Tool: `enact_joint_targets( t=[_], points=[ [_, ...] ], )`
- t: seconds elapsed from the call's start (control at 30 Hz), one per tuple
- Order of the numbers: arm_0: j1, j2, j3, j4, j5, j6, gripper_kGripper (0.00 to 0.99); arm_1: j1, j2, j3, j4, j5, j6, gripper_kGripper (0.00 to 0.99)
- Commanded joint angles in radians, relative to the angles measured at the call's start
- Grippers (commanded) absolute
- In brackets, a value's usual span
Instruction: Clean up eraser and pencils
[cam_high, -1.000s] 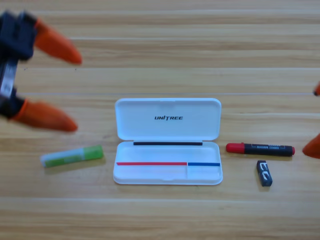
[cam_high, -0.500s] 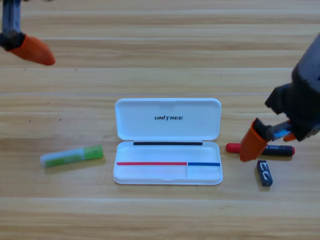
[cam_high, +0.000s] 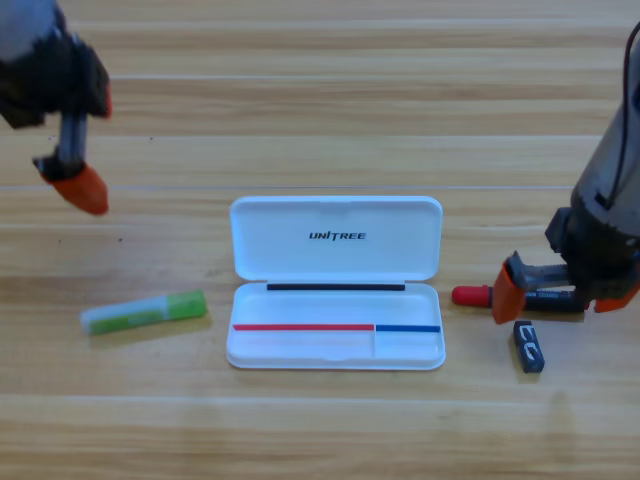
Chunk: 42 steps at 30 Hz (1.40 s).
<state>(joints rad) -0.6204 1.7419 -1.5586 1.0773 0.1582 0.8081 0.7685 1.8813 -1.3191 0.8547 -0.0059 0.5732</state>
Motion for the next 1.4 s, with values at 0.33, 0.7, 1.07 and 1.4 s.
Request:
enact_joint_targets(
  t=[0.33, 0.7, 1.07, 1.4],
  points=[
    [0.016, 0.223, 0.196, -0.182, -0.016, -0.113, 0.96, -0.041, 0.16, 0.089, -0.16, -0.016, 0.036, 0.89],
    [0.045, 0.242, 0.296, -0.281, -0.075, -0.113, 0.979, -0.041, 0.21, 0.097, -0.175, -0.022, 0.031, 0.586],
    [0.076, 0.237, 0.408, -0.405, -0.098, -0.081, 0.977, -0.041, 0.183, 0.098, -0.111, 0.06, -0.044, 0.0],
    [0.082, 0.237, 0.428, -0.442, -0.112, -0.076, 0.98, -0.009, 0.151, -0.221, 0.245, 0.109, -0.682, 0.0]
  ],
)
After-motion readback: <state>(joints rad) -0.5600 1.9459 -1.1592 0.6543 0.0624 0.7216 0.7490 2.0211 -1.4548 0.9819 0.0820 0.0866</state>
